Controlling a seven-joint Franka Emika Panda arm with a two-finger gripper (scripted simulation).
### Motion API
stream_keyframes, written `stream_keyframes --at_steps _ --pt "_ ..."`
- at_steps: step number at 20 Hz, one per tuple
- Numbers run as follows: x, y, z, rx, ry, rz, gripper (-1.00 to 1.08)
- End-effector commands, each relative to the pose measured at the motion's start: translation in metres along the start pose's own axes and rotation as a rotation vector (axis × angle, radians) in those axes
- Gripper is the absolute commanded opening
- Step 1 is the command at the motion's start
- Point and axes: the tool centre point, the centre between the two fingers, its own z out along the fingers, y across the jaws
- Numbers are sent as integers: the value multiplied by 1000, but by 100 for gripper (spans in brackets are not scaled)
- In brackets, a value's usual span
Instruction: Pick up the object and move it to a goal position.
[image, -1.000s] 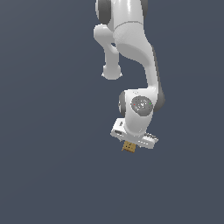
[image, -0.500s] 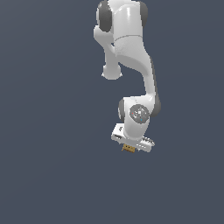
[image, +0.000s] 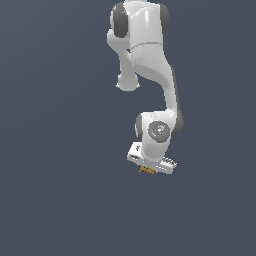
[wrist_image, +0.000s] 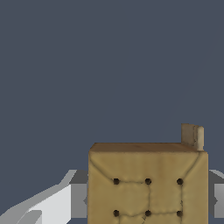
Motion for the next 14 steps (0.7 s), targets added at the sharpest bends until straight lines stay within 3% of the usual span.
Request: stream_keyframes --at_steps 1,14 --pt "0 0 0 0 1 0 -100" --pt "-10 1 -12 0 0 0 -100"
